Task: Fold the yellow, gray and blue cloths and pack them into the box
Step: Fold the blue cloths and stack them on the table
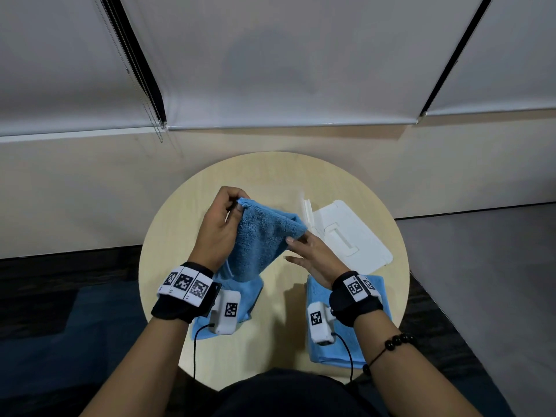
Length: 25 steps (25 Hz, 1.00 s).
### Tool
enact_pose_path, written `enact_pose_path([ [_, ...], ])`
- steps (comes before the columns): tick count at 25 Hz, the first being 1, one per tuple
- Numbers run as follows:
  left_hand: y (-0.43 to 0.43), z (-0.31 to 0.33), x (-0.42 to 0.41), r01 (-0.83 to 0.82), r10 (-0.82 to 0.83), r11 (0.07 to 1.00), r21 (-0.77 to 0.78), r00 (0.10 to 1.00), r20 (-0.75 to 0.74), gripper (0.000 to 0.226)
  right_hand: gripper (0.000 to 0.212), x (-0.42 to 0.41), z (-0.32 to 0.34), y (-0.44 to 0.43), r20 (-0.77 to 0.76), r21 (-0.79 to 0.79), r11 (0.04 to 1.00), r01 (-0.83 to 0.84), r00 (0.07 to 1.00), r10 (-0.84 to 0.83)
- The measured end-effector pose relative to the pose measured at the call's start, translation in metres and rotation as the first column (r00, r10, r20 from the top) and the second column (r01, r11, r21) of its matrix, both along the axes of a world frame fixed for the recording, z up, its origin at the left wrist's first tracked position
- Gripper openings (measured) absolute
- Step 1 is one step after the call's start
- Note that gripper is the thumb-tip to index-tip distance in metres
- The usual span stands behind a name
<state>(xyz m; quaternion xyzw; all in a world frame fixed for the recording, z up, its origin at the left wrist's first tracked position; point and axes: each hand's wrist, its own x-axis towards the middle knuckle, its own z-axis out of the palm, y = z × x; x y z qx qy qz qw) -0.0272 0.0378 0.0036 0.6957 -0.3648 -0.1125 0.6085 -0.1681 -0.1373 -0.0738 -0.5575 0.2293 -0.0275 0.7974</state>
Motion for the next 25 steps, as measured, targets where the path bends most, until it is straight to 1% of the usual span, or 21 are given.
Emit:
enact_pose_path([
  [1, 0.001, -0.001, 0.002, -0.006, 0.005, 1.000, -0.010, 1.000, -0.022, 0.009, 0.045, 0.000, 0.001, 0.001, 0.035, 0.022, 1.000, 0.002, 0.999, -0.002],
  [3, 0.006, -0.006, 0.007, -0.049, 0.047, 0.998, -0.033, 0.997, -0.068, 0.008, 0.049, 0.000, 0.007, 0.002, 0.131, 0.062, 0.997, 0.051, 0.990, -0.058],
  [5, 0.009, -0.013, 0.012, -0.125, 0.120, 0.991, -0.048, 0.987, -0.107, 0.008, 0.040, 0.001, 0.014, 0.000, 0.211, 0.058, 0.994, 0.094, 0.972, -0.105],
  [7, 0.010, -0.019, 0.014, -0.185, 0.178, 0.982, -0.040, 0.975, -0.136, 0.009, 0.031, 0.002, 0.022, -0.002, 0.261, 0.002, 0.995, 0.098, 0.961, -0.095],
  [9, 0.009, -0.023, 0.014, -0.223, 0.215, 0.974, -0.031, 0.963, -0.163, 0.010, 0.028, 0.003, 0.026, -0.001, 0.266, -0.095, 0.991, 0.099, 0.961, -0.071],
  [11, 0.005, -0.023, 0.014, -0.292, 0.284, 0.956, -0.023, 0.943, -0.172, 0.012, 0.028, 0.003, 0.030, 0.001, 0.259, -0.141, 0.982, 0.122, 0.962, -0.082],
  [14, -0.001, -0.024, 0.014, -0.376, 0.354, 0.925, -0.050, 0.904, -0.239, 0.015, 0.034, -0.001, 0.036, 0.002, 0.258, -0.055, 0.986, 0.155, 0.957, -0.136],
  [16, -0.004, -0.025, 0.011, -0.395, 0.347, 0.915, -0.085, 0.877, -0.333, 0.019, 0.035, -0.002, 0.036, 0.002, 0.229, -0.058, 0.993, 0.100, 0.970, -0.085],
  [18, -0.005, -0.029, 0.009, -0.419, 0.344, 0.902, -0.099, 0.841, -0.418, 0.023, 0.033, -0.002, 0.030, 0.005, 0.184, -0.128, 0.991, 0.025, 0.983, -0.001],
  [19, -0.005, -0.031, 0.009, -0.431, 0.353, 0.898, -0.092, 0.828, -0.437, 0.025, 0.030, -0.003, 0.027, 0.007, 0.173, -0.152, 0.988, 0.023, 0.985, 0.003],
  [20, -0.003, -0.033, 0.010, -0.441, 0.375, 0.895, -0.064, 0.823, -0.426, 0.027, 0.028, -0.003, 0.025, 0.008, 0.171, -0.165, 0.986, 0.041, 0.985, -0.012],
  [21, -0.001, -0.034, 0.010, -0.447, 0.411, 0.895, -0.008, 0.829, -0.380, 0.031, 0.026, -0.004, 0.025, 0.008, 0.172, -0.172, 0.983, 0.058, 0.985, -0.028],
  [22, 0.002, -0.036, 0.011, -0.436, 0.435, 0.897, 0.067, 0.847, -0.305, 0.036, 0.024, -0.004, 0.026, 0.007, 0.170, -0.187, 0.980, 0.064, 0.985, -0.031],
  [23, 0.004, -0.037, 0.010, -0.397, 0.416, 0.909, 0.129, 0.887, -0.201, 0.038, 0.023, -0.004, 0.028, 0.005, 0.163, -0.222, 0.973, 0.056, 0.986, -0.020],
  [24, 0.006, -0.038, 0.006, -0.316, 0.333, 0.933, 0.172, 0.939, -0.086, 0.040, 0.021, -0.004, 0.030, 0.003, 0.148, -0.279, 0.959, 0.039, 0.989, 0.003],
  [25, 0.004, -0.036, 0.000, -0.194, 0.197, 0.957, 0.217, 0.980, 0.008, 0.042, 0.021, -0.003, 0.033, 0.002, 0.124, -0.350, 0.937, 0.012, 0.992, 0.034],
])
